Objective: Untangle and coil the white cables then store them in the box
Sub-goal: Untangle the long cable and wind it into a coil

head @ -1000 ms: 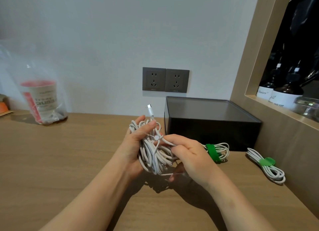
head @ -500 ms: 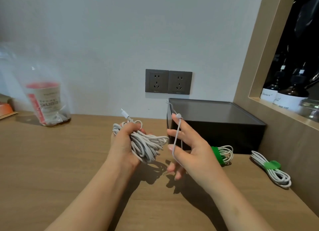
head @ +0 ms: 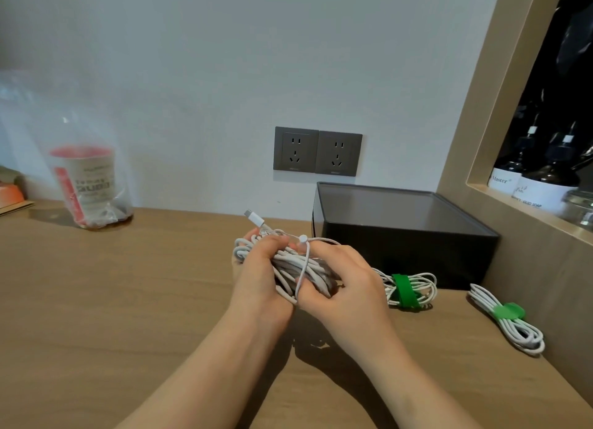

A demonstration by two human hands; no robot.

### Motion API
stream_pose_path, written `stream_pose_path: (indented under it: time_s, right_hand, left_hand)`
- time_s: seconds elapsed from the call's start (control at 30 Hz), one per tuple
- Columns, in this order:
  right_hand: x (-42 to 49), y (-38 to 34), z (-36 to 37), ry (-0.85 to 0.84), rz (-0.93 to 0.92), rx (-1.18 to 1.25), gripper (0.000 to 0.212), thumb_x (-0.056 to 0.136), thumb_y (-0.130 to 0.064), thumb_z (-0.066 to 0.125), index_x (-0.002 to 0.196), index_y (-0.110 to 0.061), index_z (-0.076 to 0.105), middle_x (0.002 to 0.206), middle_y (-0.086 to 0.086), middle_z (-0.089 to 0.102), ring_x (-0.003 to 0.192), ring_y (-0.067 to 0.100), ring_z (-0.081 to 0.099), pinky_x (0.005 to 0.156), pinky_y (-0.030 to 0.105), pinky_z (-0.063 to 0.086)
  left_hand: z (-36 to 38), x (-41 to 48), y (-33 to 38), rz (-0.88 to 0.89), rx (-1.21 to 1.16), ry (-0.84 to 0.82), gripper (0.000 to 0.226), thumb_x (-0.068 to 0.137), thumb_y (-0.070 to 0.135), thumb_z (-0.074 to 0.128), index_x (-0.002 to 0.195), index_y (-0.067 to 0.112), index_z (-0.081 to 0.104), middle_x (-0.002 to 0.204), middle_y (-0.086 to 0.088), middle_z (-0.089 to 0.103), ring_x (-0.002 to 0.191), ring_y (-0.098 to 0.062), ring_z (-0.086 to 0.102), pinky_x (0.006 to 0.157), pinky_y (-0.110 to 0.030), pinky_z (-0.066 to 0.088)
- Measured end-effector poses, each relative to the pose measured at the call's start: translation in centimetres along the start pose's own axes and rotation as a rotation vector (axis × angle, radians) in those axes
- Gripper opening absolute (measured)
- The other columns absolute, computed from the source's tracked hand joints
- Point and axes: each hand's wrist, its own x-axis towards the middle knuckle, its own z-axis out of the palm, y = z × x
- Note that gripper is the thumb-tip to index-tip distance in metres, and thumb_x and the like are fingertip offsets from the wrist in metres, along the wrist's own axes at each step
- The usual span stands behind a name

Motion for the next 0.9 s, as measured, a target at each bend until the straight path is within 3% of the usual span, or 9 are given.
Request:
stream_pose_path:
  time_s: [0.13, 0.27, 0.43, 0.57, 0.8, 0.9]
  right_hand:
    - [0.0, -0.5, -0.8, -0.077, 0.005, 0.016, 0.065, 0.081, -0.028, 0.065, 0.101, -0.078, 0.03, 0.098, -0.031, 0.048, 0.099, -0.007, 0.049, 0.074, 0.012, 0.049]
    - [0.0, -1.0, -1.1, -0.143, 0.067, 0.003, 0.078, 0.079, -0.041, 0.068, 0.104, -0.085, 0.008, 0.098, -0.039, 0.039, 0.096, -0.016, 0.046, 0.068, 0.005, 0.04]
    - [-0.1, -0.9, -0.7, -0.11, 0.038, -0.067, 0.078, 0.078, -0.042, 0.068, 0.109, -0.082, 0.009, 0.097, -0.039, 0.038, 0.097, -0.008, 0.05, 0.077, 0.014, 0.047]
    - [-0.1, -0.9, -0.6, -0.119, 0.006, -0.211, 0.071, 0.081, -0.039, 0.064, 0.128, -0.065, 0.018, 0.096, -0.029, 0.041, 0.089, 0.001, 0.053, 0.075, 0.021, 0.054]
    - [0.0, -1.4, -1.1, -0.06, -0.07, -0.285, 0.066, 0.078, -0.027, 0.066, 0.119, -0.049, 0.018, 0.1, -0.014, 0.054, 0.089, 0.015, 0.06, 0.073, 0.034, 0.056]
    - [0.0, -1.7, -1.2, -0.097, -0.042, -0.255, 0.062, 0.079, -0.025, 0.063, 0.113, -0.047, 0.016, 0.095, -0.017, 0.045, 0.09, 0.018, 0.059, 0.075, 0.034, 0.053]
  left_hand:
    - [0.4, -0.4, 0.5, -0.014, 0.019, -0.024, 0.031, 0.077, 0.002, 0.06, 0.104, 0.016, 0.052, 0.082, -0.011, 0.059, 0.076, -0.027, 0.064, 0.07, -0.047, 0.056]
    - [0.9, -1.0, 0.4, 0.016, 0.059, 0.063, 0.015, 0.084, 0.003, 0.057, 0.093, 0.013, 0.049, 0.07, -0.007, 0.057, 0.052, -0.018, 0.064, 0.052, -0.035, 0.054]
    - [0.9, -1.2, -0.4, 0.059, 0.093, 0.084, 0.03, 0.085, 0.003, 0.058, 0.113, 0.016, 0.054, 0.09, -0.013, 0.063, 0.083, -0.029, 0.066, 0.07, -0.046, 0.057]
    - [0.9, -1.2, -0.5, 0.027, 0.077, 0.103, 0.046, 0.081, 0.004, 0.063, 0.126, 0.011, 0.054, 0.107, -0.019, 0.063, 0.094, -0.033, 0.065, 0.07, -0.044, 0.058]
    - [0.8, -0.9, -0.1, -0.024, 0.033, 0.094, 0.052, 0.077, 0.004, 0.066, 0.128, 0.013, 0.055, 0.114, -0.017, 0.065, 0.09, -0.03, 0.068, 0.065, -0.04, 0.056]
    - [0.6, -0.8, 0.0, -0.068, 0.043, 0.104, 0.058, 0.075, 0.005, 0.067, 0.13, 0.012, 0.054, 0.108, -0.015, 0.065, 0.084, -0.029, 0.068, 0.062, -0.038, 0.055]
